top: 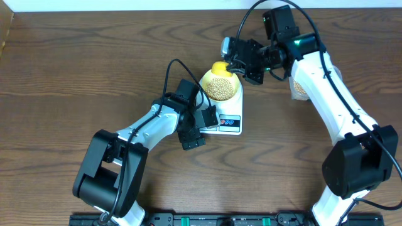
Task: Scoop item into bowl and weigh 50g on scale
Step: 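Tilt the scoop with the right gripper to pour soybeans into the bowl, then move the empty scoop with the right gripper back to the tub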
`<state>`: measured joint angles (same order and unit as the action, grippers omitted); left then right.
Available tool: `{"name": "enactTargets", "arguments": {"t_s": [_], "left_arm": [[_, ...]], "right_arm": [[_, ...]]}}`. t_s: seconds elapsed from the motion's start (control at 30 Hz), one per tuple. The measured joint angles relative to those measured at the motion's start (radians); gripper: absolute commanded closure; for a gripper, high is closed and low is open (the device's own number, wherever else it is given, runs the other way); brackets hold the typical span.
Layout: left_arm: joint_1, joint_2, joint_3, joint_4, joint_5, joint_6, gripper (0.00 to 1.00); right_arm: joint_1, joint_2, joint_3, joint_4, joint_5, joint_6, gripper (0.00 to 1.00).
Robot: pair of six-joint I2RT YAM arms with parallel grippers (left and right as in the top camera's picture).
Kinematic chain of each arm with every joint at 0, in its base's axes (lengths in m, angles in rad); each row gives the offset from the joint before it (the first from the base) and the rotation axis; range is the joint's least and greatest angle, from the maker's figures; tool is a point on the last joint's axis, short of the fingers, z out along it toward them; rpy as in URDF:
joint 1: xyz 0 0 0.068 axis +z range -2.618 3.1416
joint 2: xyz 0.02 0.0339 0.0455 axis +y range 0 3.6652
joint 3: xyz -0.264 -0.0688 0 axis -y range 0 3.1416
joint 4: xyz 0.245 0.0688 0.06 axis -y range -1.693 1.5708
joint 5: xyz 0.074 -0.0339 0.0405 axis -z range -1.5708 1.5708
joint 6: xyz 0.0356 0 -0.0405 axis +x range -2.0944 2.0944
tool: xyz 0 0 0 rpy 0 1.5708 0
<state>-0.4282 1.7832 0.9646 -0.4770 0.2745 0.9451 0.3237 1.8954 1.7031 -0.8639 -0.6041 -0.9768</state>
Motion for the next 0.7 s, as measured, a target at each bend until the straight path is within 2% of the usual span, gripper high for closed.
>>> {"name": "enactTargets", "arguments": {"t_s": [0.37,0.53,0.7], "left_arm": [[0.0,0.0,0.0,0.0,0.0,0.0,0.02],[0.0,0.0,0.0,0.0,0.0,0.0,0.02],[0.0,0.0,0.0,0.0,0.0,0.0,0.03]], "right_arm": [[0.024,0.0,0.0,0.014,0.021,-0.028,0.99],[0.015,0.0,0.002,0.156,0.017,0.145,0.99],[-0.053,-0.002,0.002,0.318,-0.024,0.336,0.99]]}}
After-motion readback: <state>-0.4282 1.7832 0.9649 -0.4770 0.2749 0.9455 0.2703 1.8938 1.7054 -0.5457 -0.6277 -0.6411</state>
